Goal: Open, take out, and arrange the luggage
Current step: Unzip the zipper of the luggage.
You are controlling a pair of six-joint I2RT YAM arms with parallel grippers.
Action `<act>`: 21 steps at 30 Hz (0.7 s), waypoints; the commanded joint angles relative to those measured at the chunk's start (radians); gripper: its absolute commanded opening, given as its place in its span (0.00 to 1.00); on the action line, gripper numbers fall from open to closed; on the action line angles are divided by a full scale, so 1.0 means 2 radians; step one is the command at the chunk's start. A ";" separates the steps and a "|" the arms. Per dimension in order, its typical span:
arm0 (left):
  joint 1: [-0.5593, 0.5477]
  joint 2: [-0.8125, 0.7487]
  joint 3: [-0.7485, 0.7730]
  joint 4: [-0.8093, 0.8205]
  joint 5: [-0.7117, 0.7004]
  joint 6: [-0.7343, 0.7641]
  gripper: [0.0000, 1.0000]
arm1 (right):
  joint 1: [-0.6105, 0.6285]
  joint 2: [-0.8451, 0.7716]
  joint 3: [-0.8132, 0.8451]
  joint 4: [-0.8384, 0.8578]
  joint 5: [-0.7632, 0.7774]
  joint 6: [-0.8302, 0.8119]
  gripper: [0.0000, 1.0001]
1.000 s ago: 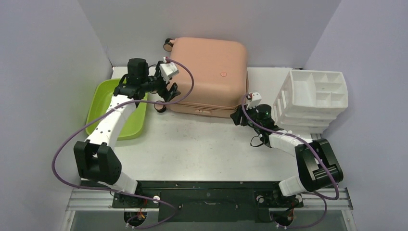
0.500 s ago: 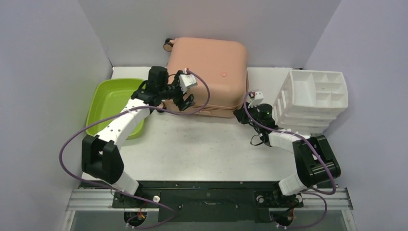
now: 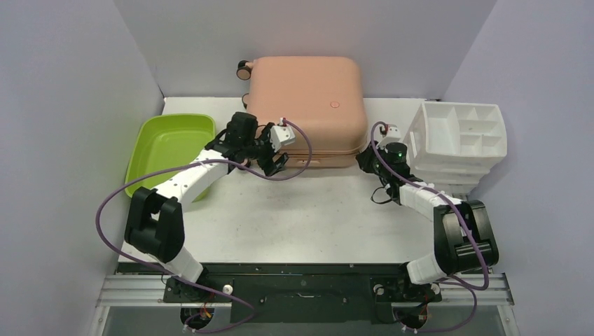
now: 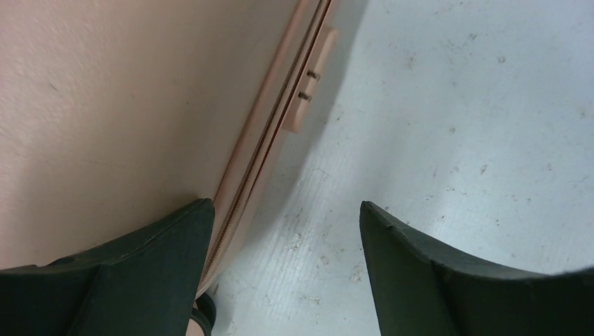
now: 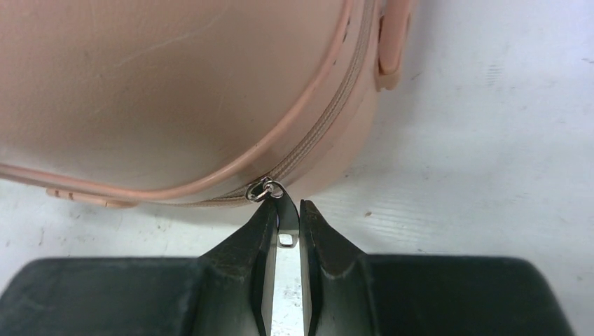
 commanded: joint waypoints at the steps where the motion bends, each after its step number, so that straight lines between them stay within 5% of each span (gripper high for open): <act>1: 0.002 0.015 -0.005 0.059 -0.078 0.017 0.73 | -0.015 -0.034 0.043 -0.061 0.115 -0.022 0.05; 12: 0.002 0.036 -0.008 0.094 -0.152 0.016 0.70 | -0.024 -0.031 0.100 -0.141 0.185 -0.033 0.00; 21: 0.018 0.048 -0.018 0.116 -0.205 0.014 0.65 | -0.066 -0.007 0.124 -0.132 0.140 0.002 0.00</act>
